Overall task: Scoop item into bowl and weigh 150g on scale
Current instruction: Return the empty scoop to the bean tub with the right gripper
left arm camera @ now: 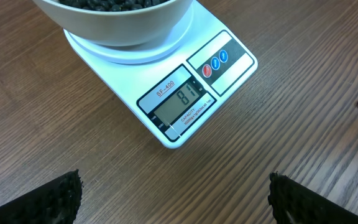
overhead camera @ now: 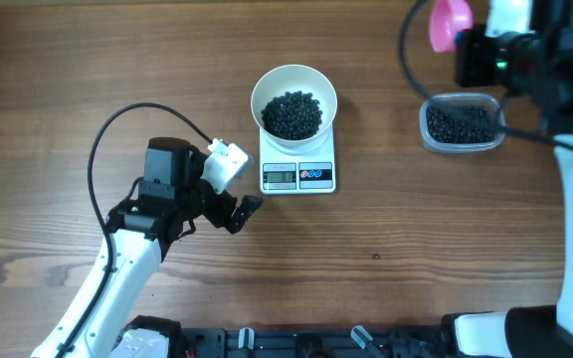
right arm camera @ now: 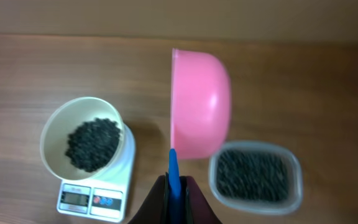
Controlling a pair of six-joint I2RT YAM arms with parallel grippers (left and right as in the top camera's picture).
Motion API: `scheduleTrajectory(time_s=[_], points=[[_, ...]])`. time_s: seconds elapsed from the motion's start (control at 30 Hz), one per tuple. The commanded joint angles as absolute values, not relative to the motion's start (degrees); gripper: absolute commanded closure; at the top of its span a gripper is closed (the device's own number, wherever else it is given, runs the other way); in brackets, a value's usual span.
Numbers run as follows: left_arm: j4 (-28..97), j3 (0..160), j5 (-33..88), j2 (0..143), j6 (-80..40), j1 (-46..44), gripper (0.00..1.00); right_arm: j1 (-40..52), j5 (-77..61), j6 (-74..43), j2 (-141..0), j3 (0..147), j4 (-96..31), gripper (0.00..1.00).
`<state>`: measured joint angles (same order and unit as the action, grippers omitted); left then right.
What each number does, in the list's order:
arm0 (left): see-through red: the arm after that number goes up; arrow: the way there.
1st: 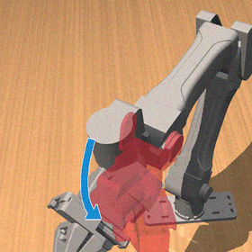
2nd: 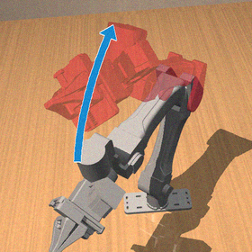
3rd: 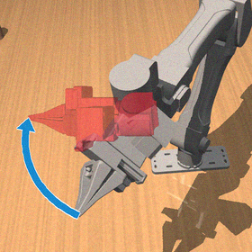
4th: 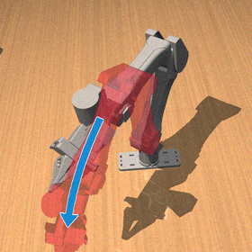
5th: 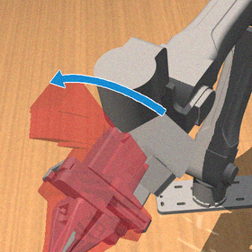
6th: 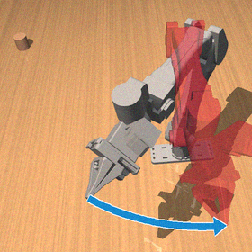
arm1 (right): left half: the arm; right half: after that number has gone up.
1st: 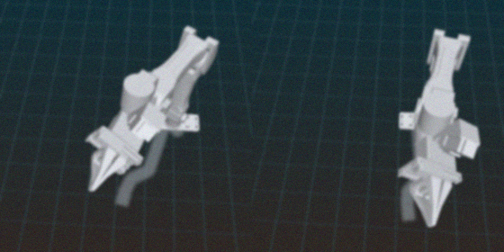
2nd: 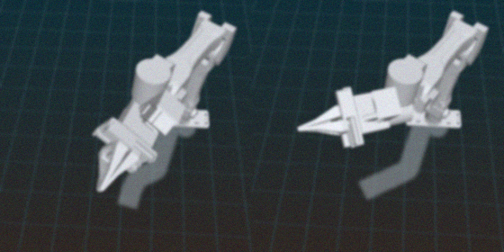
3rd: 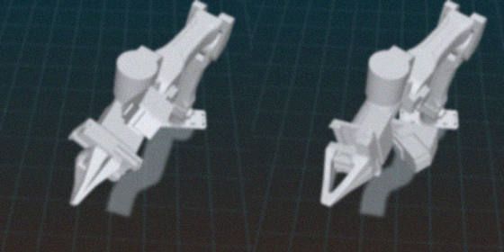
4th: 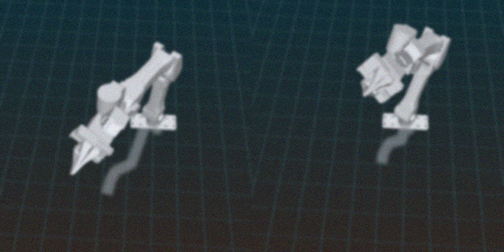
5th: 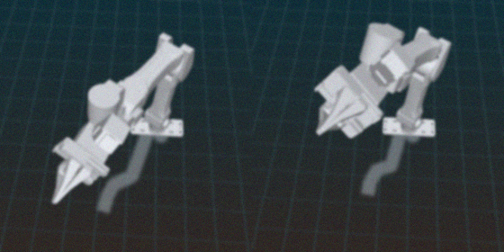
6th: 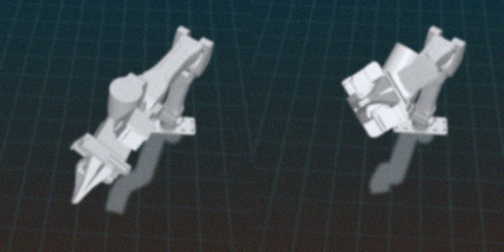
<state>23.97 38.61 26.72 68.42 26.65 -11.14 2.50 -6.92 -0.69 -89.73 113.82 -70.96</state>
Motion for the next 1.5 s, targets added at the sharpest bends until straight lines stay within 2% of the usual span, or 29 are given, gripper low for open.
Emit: scheduleTrajectory(time_s=[0.0,0.17,0.33,0.53,1.1,1.33,1.47], points=[[24.03,38.24,27.59,68.49,26.33,-11.0,0.0,-2.92,-12.38,2.15,-90.91,113.89,-74.85,0.96],[24.03,38.24,27.59,68.49,26.33,-11.0,0.0,-4.62,-9.65,6.02,-91.48,113.89,-83.24,0.96],[24.03,38.24,27.59,68.49,26.33,-11.03,0.0,-4.62,-2.59,2.5,-91.7,113.89,-87.5,0.96],[24.03,38.24,27.59,68.49,26.33,-11.0,0.0,-4.62,3.27,1.52,-94.24,113.89,-87.29,0.96],[24.03,38.24,27.59,68.49,26.33,-11.0,0.0,-4.62,11.14,2.74,-113.38,113.89,-83.57,0.96],[24.03,38.24,27.59,68.49,26.33,-11.0,0.0,-2.24,22.92,-0.1,-116.6,113.89,-82.15,0.96],[24.05,38.24,27.59,68.49,26.33,-11.0,0.0,-2.26,23.31,-0.14,-119.42,113.89,-81.91,0.96]])
